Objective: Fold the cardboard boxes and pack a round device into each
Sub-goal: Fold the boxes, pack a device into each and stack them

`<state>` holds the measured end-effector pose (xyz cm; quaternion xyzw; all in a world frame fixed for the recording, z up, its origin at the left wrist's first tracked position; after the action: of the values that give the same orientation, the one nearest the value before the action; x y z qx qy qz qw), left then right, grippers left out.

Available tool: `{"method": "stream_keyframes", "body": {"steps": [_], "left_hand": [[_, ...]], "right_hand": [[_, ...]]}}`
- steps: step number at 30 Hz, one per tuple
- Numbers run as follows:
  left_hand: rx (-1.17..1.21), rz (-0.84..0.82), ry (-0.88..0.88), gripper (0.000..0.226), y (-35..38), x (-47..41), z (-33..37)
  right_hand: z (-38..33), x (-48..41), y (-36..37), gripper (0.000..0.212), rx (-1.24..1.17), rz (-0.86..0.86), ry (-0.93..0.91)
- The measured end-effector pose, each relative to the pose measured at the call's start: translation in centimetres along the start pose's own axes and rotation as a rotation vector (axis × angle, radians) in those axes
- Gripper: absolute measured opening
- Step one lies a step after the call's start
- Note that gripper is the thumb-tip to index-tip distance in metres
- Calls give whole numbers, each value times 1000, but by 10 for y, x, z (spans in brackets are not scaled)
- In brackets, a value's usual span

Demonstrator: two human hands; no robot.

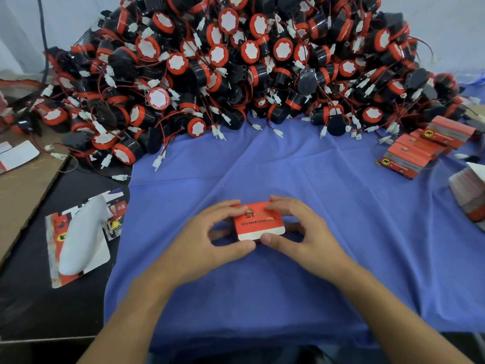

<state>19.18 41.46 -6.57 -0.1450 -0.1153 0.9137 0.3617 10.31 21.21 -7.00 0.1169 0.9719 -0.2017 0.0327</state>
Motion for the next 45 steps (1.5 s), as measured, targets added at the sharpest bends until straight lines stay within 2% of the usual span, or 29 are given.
{"method": "stream_keyframes", "body": {"steps": [4,7,10,16,22,28,35,40,44,45], "left_hand": [[-144,101,90,49,3,-1,3],[-255,88,158,38,3,-2,4],[-411,67,219,26,5,-5,11],[-559,97,353,19,8,-4,19],[-636,80,334,33,5,-5,23],[-607,78,296,30,3,-5,20],[-683,31,324,40,15,15,17],[-871,79,396,44,23,19,21],[-1037,32,351,75,30,27,21],[-1071,42,354,74,32,29,23]], "right_hand": [[0,-3,2,51,99,-23,-54],[-2,-6,2,44,178,27,-77],[-8,-8,1,36,317,128,-181],[-17,-6,5,32,478,95,-290],[-23,-9,4,31,512,38,-266],[-25,-12,2,30,490,12,-211],[-13,0,6,37,542,10,-277],[-13,6,11,37,551,64,-308],[-15,15,17,42,611,101,-274],[-15,18,18,44,644,115,-277]]}}
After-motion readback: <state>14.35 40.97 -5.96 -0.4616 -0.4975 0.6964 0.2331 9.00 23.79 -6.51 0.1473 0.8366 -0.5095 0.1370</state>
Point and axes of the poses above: each hand's wrist, its own x-axis away from the middle knuckle, its own y-axis out of the palm, z = x × y, the point moved 4 cm from there along -x, towards the middle knuckle, and after that the axes turned 7 degrees about y, right-handed, at the moved point
